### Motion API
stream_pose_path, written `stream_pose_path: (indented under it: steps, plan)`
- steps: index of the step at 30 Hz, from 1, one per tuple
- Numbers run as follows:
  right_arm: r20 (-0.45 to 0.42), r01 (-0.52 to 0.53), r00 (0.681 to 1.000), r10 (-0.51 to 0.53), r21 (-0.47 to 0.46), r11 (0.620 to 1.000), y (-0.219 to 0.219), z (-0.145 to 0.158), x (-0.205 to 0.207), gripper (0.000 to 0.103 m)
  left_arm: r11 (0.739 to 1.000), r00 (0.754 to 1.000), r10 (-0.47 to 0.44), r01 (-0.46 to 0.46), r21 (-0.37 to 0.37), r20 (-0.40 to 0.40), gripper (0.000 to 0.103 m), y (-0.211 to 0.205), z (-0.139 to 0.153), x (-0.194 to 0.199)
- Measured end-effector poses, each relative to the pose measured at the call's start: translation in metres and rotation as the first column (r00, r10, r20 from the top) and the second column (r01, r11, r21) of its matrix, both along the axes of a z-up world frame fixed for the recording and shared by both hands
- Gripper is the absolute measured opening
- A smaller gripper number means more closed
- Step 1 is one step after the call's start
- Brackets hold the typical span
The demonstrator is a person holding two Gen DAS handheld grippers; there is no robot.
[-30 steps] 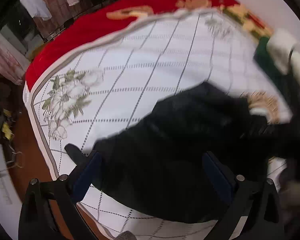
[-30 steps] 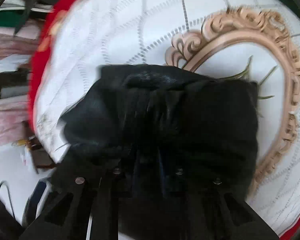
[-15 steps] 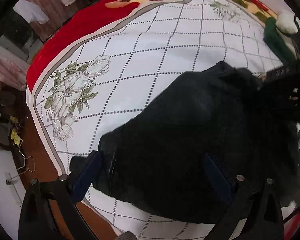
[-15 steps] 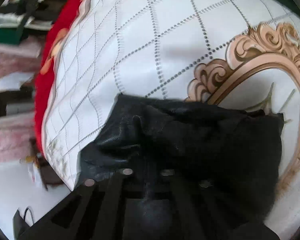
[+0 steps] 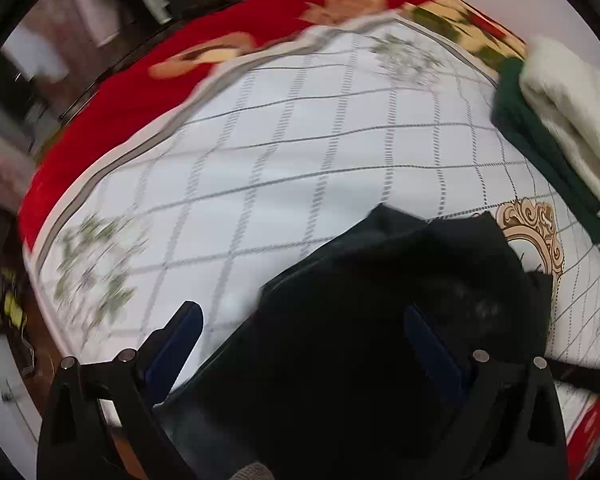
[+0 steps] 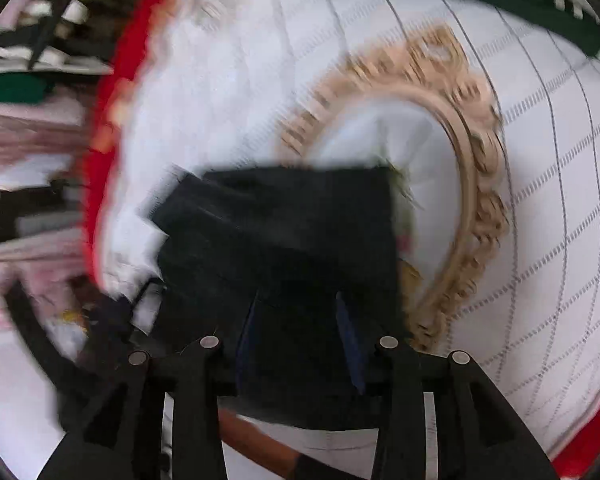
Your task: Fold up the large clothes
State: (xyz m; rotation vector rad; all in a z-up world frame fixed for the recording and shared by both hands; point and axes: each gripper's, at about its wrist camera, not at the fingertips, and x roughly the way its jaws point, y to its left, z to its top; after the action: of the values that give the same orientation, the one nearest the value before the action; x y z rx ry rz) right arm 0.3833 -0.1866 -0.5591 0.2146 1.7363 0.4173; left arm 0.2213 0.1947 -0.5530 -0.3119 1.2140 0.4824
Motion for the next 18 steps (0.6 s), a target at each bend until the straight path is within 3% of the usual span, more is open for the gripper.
stream_pose_path:
  steps: [1, 3, 6, 8, 11, 12, 14, 15, 16, 18]
  plan:
    - [0.017, -0.014, 1.0, 0.014, -0.029, 0.999, -0.002, -0.004, 0.0, 0.024, 1.0, 1.0, -0.021, 0.021, 0.022, -0.013, 0.103, -0.004, -0.007, 0.008]
    - [0.034, -0.067, 0.997, 0.071, -0.104, 0.992, 0.01, -0.019, 0.0, 0.023, 0.996, 0.996, -0.063, 0.066, 0.053, -0.066, 0.103, -0.009, -0.029, 0.024]
    - [0.0, -0.087, 0.996, 0.088, -0.162, 0.983, 0.02, -0.04, 0.006, 0.022, 0.997, 0.993, -0.07, 0.072, 0.016, -0.093, 0.103, -0.002, -0.056, 0.035]
    - [-0.018, -0.104, 0.995, 0.102, -0.193, 0.976, 0.027, -0.045, 0.01, 0.022, 0.998, 0.995, -0.053, 0.049, -0.04, -0.082, 0.103, 0.007, -0.059, 0.032]
    - [-0.052, -0.095, 0.995, 0.09, -0.123, 0.988, 0.018, -0.036, 0.014, 0.023, 0.997, 0.998, -0.019, 0.014, -0.077, -0.062, 0.103, 0.013, -0.043, 0.019]
    - [-0.054, -0.071, 0.996, 0.068, -0.064, 0.995, 0.007, -0.028, 0.013, 0.03, 0.998, 0.999, 0.0, -0.003, -0.068, -0.048, 0.103, 0.014, -0.032, 0.008]
    - [-0.051, 0.015, 0.999, -0.008, 0.142, 0.99, -0.027, -0.011, 0.011, 0.058, 0.997, 0.999, 0.044, -0.044, -0.058, -0.013, 0.103, 0.014, -0.012, -0.019]
    - [-0.041, 0.043, 0.999, -0.036, 0.192, 0.98, -0.044, -0.007, 0.008, 0.081, 0.997, 0.998, 0.061, -0.061, -0.052, -0.006, 0.103, 0.013, -0.008, -0.029]
    - [-0.024, 0.057, 0.998, -0.053, 0.196, 0.979, -0.056, -0.007, 0.007, 0.086, 0.996, 0.997, 0.08, -0.08, -0.04, -0.005, 0.103, 0.011, -0.005, -0.041]
    - [0.01, 0.059, 0.998, -0.064, 0.247, 0.967, -0.08, -0.02, 0.003, 0.086, 0.995, 0.994, 0.099, -0.099, -0.006, -0.038, 0.103, 0.006, -0.013, -0.06]
